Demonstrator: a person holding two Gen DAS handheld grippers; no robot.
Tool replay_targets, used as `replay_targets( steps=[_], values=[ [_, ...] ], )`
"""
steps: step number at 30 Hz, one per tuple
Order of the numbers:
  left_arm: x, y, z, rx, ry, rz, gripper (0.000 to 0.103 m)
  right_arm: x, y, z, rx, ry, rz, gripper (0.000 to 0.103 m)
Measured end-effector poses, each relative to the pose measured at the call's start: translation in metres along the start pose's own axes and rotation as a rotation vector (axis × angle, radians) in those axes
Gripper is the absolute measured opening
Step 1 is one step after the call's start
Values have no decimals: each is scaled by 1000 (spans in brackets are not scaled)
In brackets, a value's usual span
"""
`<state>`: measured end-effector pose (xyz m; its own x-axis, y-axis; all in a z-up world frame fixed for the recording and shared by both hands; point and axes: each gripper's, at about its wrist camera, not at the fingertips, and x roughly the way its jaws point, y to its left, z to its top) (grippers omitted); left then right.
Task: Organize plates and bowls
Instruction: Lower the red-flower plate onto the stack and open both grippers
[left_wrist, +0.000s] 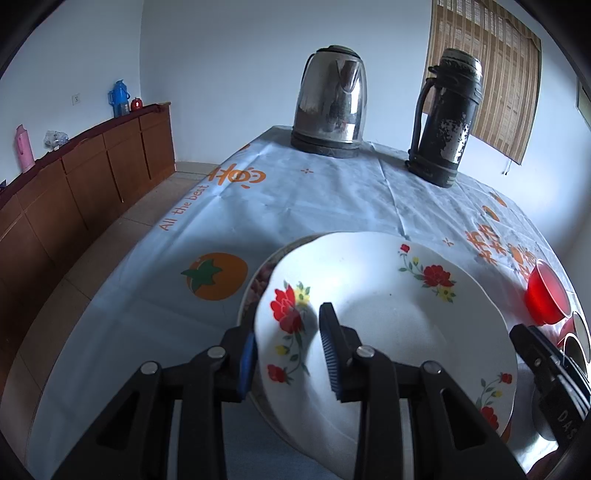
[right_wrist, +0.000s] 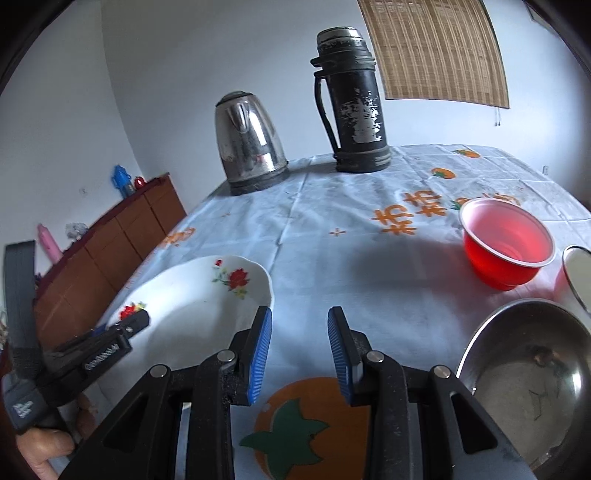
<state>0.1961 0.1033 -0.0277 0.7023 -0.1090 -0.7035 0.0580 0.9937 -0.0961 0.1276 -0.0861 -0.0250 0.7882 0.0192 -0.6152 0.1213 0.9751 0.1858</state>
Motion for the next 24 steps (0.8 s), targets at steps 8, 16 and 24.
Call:
replay_targets(
  steps=[8, 16, 24],
  values=[
    [-3, -2, -1, 18, -13, 19, 32, 6, 2, -2, -20, 23, -14, 34],
    [-9, -5, -2, 39, -39, 54, 33, 8, 6, -3, -34, 22, -26, 34],
    [-15, -4, -1, 72, -107, 170, 52, 12, 17, -6, -73, 34, -8, 34]
  ],
)
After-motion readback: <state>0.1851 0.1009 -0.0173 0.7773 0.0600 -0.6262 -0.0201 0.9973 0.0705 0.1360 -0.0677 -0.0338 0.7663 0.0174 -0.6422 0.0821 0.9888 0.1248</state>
